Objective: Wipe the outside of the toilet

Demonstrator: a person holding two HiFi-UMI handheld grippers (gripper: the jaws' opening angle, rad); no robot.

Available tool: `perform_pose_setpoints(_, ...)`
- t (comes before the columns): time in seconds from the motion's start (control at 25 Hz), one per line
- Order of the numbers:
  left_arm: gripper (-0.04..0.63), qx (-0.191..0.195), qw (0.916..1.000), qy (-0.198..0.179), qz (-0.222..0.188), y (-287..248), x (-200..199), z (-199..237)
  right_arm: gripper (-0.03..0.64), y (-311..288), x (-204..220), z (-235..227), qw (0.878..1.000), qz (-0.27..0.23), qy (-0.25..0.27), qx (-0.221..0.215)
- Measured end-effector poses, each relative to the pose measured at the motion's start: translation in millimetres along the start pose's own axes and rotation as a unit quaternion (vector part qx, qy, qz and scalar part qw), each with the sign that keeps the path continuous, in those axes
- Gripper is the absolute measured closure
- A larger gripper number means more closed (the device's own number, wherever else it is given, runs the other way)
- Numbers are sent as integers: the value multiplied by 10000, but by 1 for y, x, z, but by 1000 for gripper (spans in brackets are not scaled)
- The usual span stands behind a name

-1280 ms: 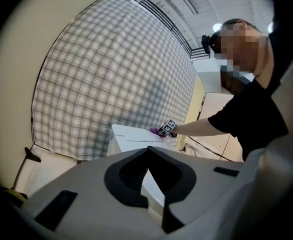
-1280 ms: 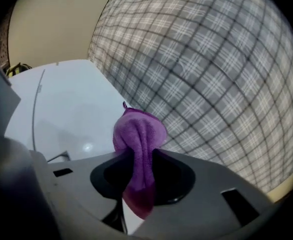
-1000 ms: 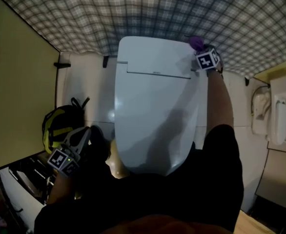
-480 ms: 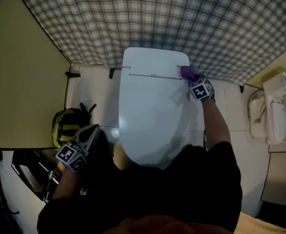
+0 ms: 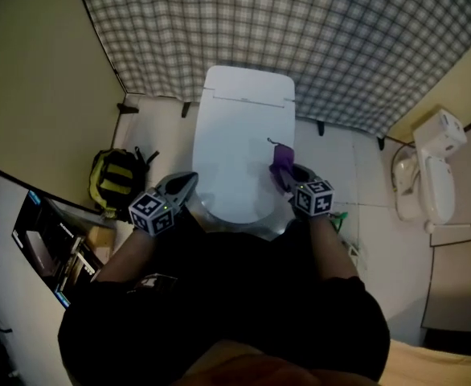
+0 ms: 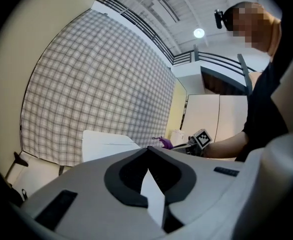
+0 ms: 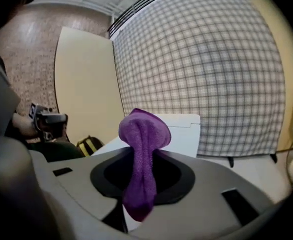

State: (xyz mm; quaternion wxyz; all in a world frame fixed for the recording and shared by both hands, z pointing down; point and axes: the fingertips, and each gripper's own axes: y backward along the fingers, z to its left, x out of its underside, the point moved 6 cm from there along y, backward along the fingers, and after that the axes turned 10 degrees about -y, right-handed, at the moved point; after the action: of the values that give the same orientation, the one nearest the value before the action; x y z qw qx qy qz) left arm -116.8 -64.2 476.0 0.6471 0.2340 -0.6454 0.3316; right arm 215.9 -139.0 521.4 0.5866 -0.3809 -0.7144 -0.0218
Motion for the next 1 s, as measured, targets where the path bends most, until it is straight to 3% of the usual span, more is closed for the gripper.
perform_pose_setpoints(0.12, 603, -47, 9999, 17, 95, -3, 16, -13, 511, 24, 23, 25, 9990, -71, -302, -334)
perform_pose_setpoints(0.32, 603, -218, 9997, 97, 7, -7, 17, -1, 511, 43, 44, 25, 9991, -163, -331, -228)
perform_pose_setpoints(0.56, 603, -293, 9979, 553, 159, -10, 32, 8, 518, 57, 52, 27, 9965, -612, -334, -460)
perform_pose_setpoints(0.76, 603, -176, 9986, 400, 308, -10, 36, 0, 520, 41, 60, 36, 9977, -388, -128, -537)
perform_pose_setpoints(1.0, 603, -288, 9977, 546, 273, 0, 36, 8, 520, 30, 62, 41, 9981, -220, -20, -569)
